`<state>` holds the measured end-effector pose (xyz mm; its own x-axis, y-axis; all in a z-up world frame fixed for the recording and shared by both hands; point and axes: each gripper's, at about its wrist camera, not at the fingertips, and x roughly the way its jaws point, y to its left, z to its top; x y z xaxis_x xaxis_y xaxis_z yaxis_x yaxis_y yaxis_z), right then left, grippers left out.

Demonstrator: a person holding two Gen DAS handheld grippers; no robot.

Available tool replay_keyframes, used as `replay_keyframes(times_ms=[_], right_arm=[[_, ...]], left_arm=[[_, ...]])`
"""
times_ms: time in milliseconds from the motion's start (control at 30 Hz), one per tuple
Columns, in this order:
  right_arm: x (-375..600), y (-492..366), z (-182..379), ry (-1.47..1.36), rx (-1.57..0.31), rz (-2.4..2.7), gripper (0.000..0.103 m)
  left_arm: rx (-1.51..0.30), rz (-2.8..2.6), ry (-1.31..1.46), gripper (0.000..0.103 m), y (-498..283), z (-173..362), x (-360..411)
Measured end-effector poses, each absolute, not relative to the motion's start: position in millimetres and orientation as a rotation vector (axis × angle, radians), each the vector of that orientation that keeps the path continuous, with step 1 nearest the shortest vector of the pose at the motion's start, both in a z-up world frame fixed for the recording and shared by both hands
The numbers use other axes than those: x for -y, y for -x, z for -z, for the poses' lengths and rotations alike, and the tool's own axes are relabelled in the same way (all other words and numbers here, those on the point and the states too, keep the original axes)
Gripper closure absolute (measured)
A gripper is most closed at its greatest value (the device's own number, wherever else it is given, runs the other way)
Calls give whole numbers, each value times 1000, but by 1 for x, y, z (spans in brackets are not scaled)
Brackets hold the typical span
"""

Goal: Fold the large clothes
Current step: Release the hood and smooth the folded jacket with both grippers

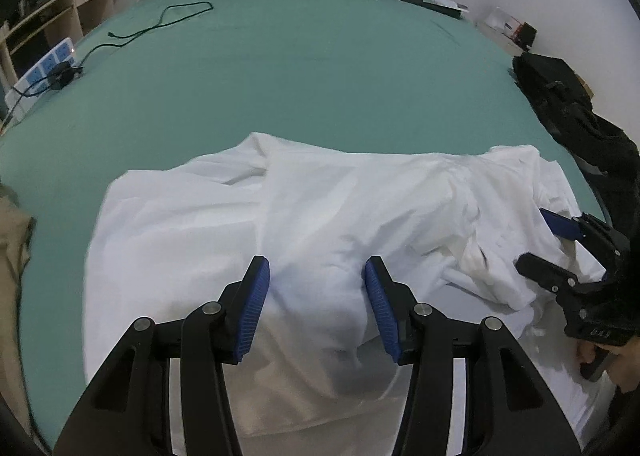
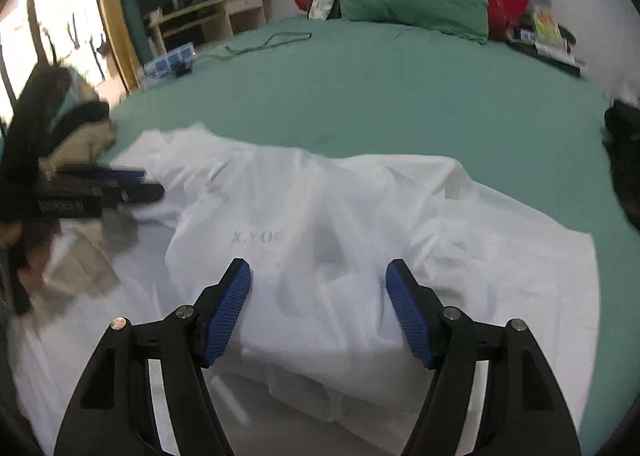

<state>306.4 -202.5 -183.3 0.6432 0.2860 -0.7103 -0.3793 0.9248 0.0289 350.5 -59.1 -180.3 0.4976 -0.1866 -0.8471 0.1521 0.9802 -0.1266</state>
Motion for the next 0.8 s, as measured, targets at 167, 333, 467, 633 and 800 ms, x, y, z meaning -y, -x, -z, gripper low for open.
replay_keyframes(times_ms=[167, 333, 467, 633, 800], right_arm=[[200, -294, 181, 177, -792, -328, 31], [210, -276, 175, 148, -798, -288, 31], [218, -258, 164, 113, -774, -269, 31], [234, -230, 152, 102, -771, -213, 31], [256, -196, 143, 103, -747, -146, 31]], left_arm=[[-1045, 197, 87, 46, -335, 176, 42], [-1005, 199, 61, 46, -309, 159, 36], [-986, 200, 59, 46, -292, 146, 29], [-938, 172, 43, 46, -260, 126, 22], [-893, 102, 74, 46, -221, 111, -2]])
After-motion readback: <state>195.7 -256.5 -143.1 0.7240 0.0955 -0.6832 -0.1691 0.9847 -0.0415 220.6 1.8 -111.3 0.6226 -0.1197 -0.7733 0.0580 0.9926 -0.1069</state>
